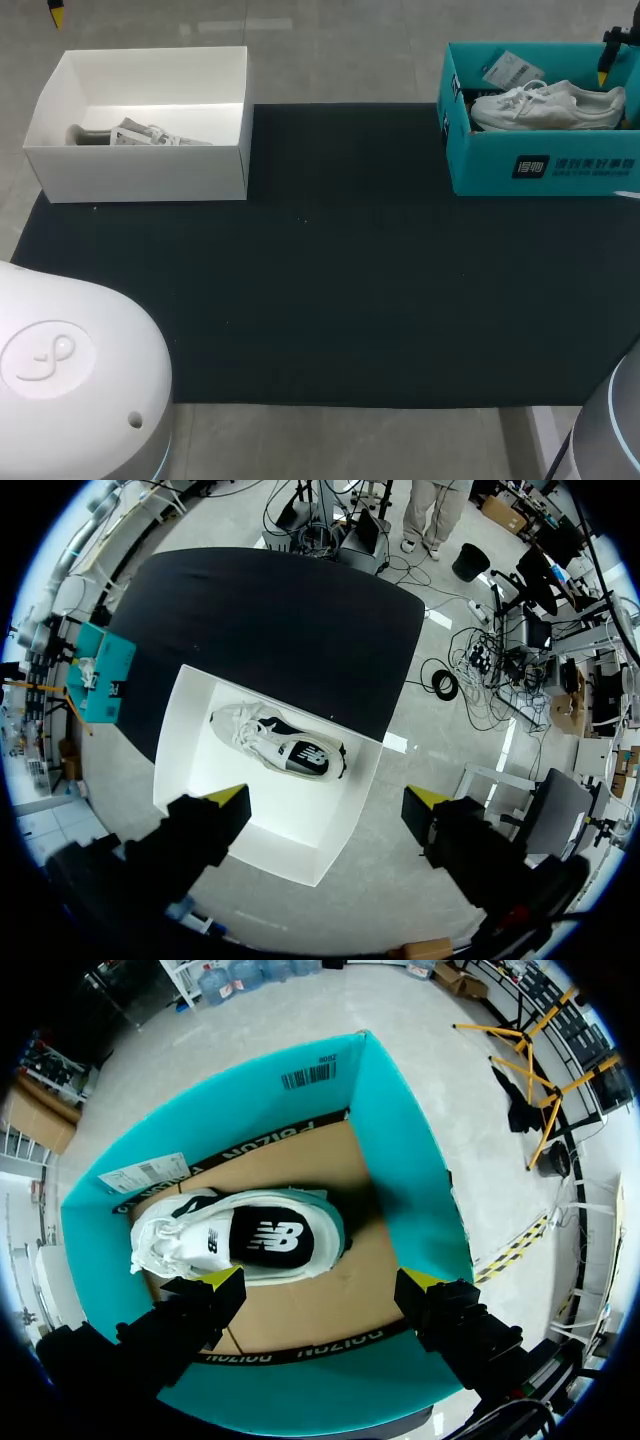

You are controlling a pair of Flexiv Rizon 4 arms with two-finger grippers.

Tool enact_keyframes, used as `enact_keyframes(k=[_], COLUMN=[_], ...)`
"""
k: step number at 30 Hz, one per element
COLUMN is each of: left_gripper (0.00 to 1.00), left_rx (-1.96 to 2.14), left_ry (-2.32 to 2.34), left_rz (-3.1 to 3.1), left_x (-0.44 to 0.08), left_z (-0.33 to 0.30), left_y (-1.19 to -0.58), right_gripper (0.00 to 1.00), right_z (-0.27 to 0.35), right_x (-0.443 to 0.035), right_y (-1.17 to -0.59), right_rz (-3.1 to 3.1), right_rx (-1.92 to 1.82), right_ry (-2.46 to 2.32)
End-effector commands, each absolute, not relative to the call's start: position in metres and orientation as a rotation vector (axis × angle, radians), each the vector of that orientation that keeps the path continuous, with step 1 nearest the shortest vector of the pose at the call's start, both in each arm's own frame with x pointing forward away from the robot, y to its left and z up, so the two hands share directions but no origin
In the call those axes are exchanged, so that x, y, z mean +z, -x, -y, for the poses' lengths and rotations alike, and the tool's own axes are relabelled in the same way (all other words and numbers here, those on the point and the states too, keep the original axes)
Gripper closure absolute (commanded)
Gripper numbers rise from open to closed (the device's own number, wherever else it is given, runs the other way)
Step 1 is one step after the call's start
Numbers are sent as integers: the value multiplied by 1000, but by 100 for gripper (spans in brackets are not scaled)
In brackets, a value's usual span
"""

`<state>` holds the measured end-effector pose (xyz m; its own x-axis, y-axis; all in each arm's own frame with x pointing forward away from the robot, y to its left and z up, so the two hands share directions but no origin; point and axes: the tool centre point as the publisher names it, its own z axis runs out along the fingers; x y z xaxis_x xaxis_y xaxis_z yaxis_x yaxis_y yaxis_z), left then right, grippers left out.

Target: Take the shoe out of the shoebox, open the shoe tongue, remove and reinsert the insole, then place the shoe into the shoebox

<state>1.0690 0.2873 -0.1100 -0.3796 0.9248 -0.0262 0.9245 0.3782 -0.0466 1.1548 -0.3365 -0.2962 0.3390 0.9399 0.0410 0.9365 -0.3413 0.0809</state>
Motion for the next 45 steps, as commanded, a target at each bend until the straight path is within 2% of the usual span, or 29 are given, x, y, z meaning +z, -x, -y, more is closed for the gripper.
enact_keyframes(k=[1,24,35,45], left_gripper=[0,0,0,0], left_rx=[78,78,78,78], left_ry=[1747,1747,1747,1747], left_rz=[2603,2603,2603,2603], left_x=[-109,-109,-109,-109], left_z=[-287,-287,-287,-287], left_y=[-1068,-1068,-1068,-1068], right_gripper=[0,0,0,0], right_z=[339,353,347,349], right_x=[-306,-344,-350,-366], right_y=[-1165,-1188,-1170,-1177], right_rz=[-1793,-1838,-1846,-1856], right_rx=[102,64,8,-6], right_ry=[-2545,-2574,-2597,-2596])
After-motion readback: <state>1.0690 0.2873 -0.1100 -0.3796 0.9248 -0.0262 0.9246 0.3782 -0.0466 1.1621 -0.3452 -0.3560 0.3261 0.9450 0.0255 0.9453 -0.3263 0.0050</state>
